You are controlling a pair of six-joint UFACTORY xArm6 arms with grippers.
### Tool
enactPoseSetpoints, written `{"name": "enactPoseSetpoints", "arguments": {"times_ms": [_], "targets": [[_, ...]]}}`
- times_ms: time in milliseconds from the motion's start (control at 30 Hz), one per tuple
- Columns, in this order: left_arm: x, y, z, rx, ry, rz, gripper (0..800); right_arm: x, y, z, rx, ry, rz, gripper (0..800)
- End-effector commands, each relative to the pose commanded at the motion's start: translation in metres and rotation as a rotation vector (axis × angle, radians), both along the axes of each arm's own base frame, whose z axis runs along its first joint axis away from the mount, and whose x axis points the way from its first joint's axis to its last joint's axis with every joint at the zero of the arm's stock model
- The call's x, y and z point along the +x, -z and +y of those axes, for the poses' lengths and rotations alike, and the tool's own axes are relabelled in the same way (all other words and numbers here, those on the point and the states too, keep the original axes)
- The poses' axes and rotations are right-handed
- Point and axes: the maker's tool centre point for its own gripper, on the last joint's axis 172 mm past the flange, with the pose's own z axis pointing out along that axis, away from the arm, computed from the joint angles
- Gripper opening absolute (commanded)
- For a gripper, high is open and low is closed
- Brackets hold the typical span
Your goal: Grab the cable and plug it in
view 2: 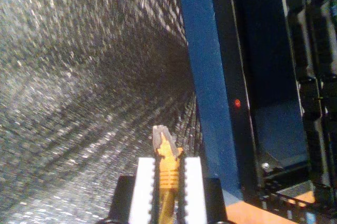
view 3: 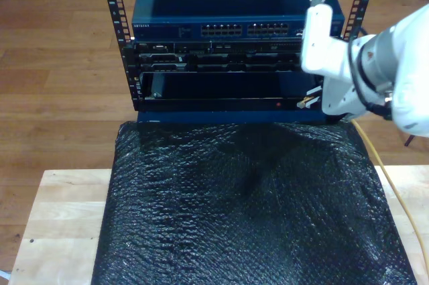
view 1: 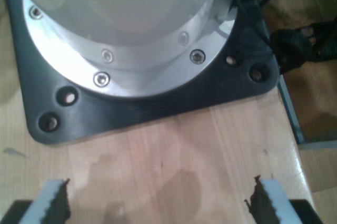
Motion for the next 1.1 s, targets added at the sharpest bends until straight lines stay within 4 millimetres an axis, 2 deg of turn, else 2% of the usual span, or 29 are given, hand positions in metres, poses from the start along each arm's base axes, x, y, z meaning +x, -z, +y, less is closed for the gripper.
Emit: {"name": "enactPoseSetpoints", "arguments": {"times_ms": [100, 233, 433, 533, 700, 833, 1100], "targets": [[0.0, 0.0, 0.0, 0.0, 0.0, 0.0, 800, 0.01, 0.007, 0.002, -0.006, 0.005, -0.024, 0], [0.0, 0.0, 0.0, 0.0, -0.001, 0.001, 800, 0.023, 0.017, 0.021, -0.033, -0.032, -0.09, 0], [0.0, 0.0, 0.0, 0.0, -0.001, -0.001, 800, 0.032, 0.014, 0.038, -0.033, -0.049, -0.16, 0], [0.0, 0.0, 0.0, 0.0, -0.001, -0.001, 800, 0.034, 0.005, 0.05, -0.027, -0.065, -0.195, 0], [0.0, 0.0, -0.001, -0.002, -0.001, -0.001, 800, 0.038, -0.005, 0.048, -0.03, -0.065, -0.235, 0], [0.0, 0.0, 0.0, 0.0, -0.001, -0.001, 800, 0.03, 0.003, 0.046, -0.05, -0.08, -0.235, 0], [0.0, 0.0, 0.0, 0.0, 0.0, 0.0, 800, 0.032, -0.006, 0.042, -0.081, -0.096, -0.382, 0]]}}
